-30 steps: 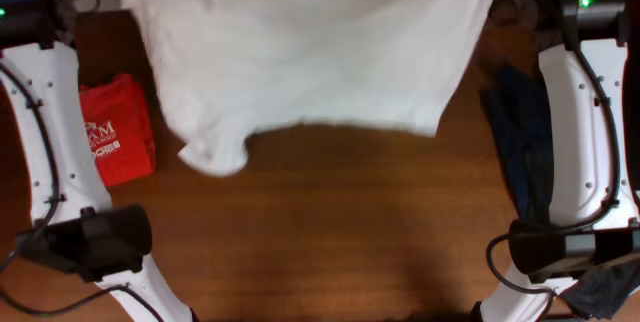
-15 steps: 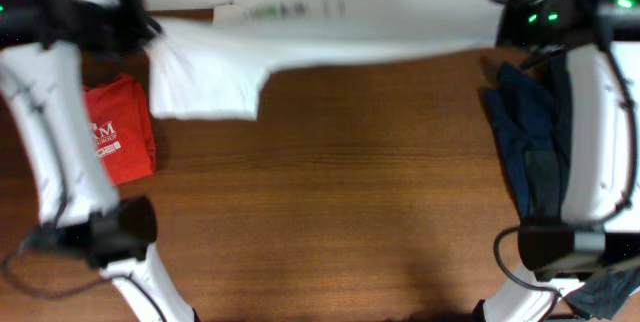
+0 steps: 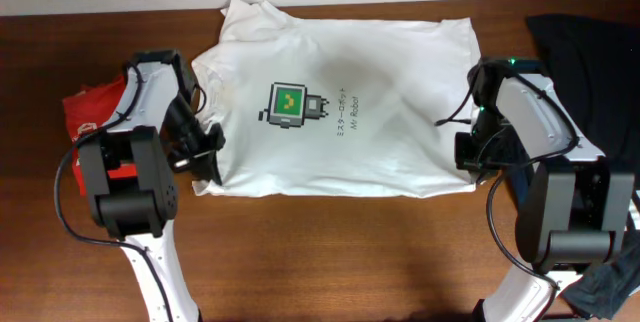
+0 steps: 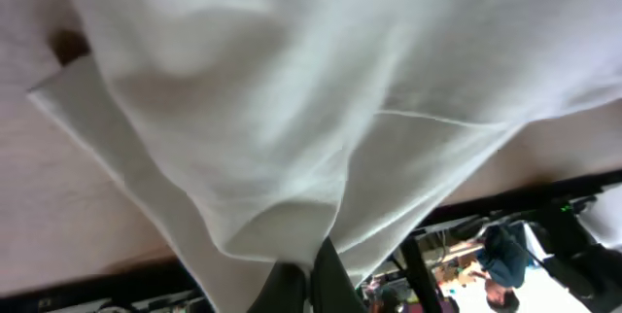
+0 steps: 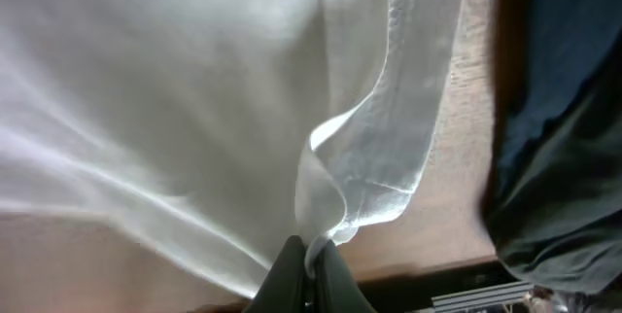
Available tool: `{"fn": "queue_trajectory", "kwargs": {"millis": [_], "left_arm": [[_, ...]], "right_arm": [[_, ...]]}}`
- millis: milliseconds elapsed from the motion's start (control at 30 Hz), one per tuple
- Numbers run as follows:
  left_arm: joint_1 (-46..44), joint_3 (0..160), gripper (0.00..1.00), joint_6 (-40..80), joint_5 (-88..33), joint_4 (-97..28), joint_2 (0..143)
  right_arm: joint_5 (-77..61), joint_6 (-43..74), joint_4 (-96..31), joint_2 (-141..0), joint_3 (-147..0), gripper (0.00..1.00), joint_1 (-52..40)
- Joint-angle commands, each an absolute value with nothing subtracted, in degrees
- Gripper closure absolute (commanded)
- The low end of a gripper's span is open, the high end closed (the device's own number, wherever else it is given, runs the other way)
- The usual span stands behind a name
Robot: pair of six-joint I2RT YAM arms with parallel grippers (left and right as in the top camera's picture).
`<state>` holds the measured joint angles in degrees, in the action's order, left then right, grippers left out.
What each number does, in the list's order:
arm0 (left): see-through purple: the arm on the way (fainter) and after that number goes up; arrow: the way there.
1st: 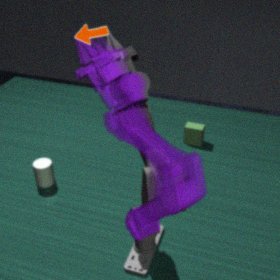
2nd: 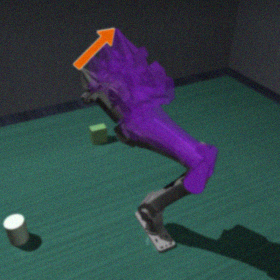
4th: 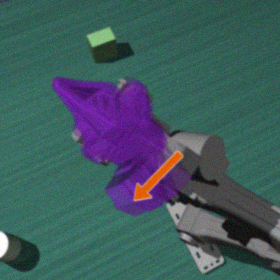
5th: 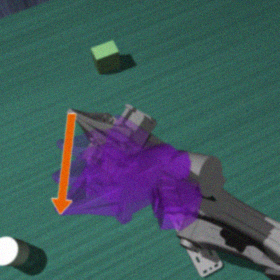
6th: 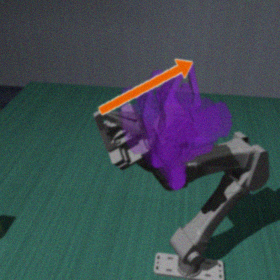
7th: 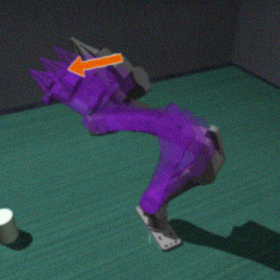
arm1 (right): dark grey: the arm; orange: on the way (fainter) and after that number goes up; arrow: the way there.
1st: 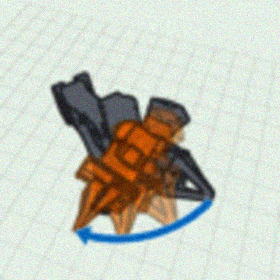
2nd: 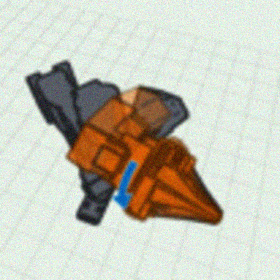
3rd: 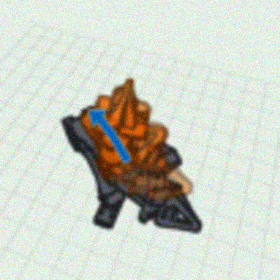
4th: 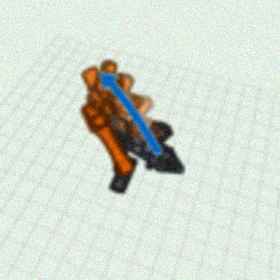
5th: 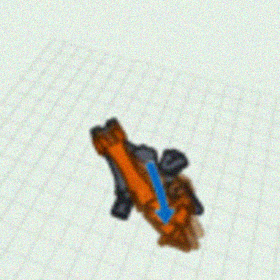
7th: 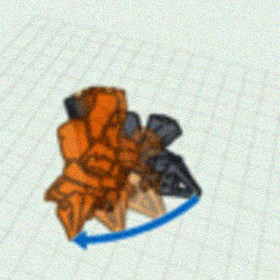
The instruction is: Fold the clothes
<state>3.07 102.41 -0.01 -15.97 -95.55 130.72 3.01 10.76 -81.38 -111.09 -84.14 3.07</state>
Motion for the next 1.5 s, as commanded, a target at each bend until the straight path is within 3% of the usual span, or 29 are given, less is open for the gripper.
{"fn": "queue_trajectory", "kwargs": {"millis": [0,267,500,700,933,1133,1433,1467], "left_arm": [[5.6,97.5,0.99,-0.3,-13.6,-93.6,120.6],[10.3,79.7,1.00,1.7,-13.7,-87.6,94.1],[10.6,71.7,1.00,2.1,-13.7,-88.8,84.6],[10.6,70.6,1.00,9.8,-13.9,-76.0,84.4],[10.5,61.5,0.99,15.8,-18.3,-46.2,84.6],[10.5,56.2,0.98,17.5,-18.2,-28.9,84.9],[10.5,56.2,0.98,18.5,-20.9,-16.8,94.3],[10.5,56.2,0.95,18.4,-21.4,-14.4,95.8]], "right_arm": [[3.7,12.5,-82.8,-110.0,-83.4,0.96,5.0],[3.2,13.6,-85.5,-101.2,-79.7,0.96,5.7],[1.7,15.5,-83.7,-87.0,-68.6,0.96,5.7],[0.2,14.3,-70.9,-86.8,-68.3,0.96,5.7],[-0.5,13.5,-51.3,-90.6,-68.3,0.95,5.7],[-0.9,13.5,-43.1,-96.5,-68.3,0.95,5.7],[-0.9,13.5,-35.2,-101.0,-68.2,0.96,5.7],[-0.9,13.5,-34.3,-101.1,-68.2,0.95,5.7]]}}
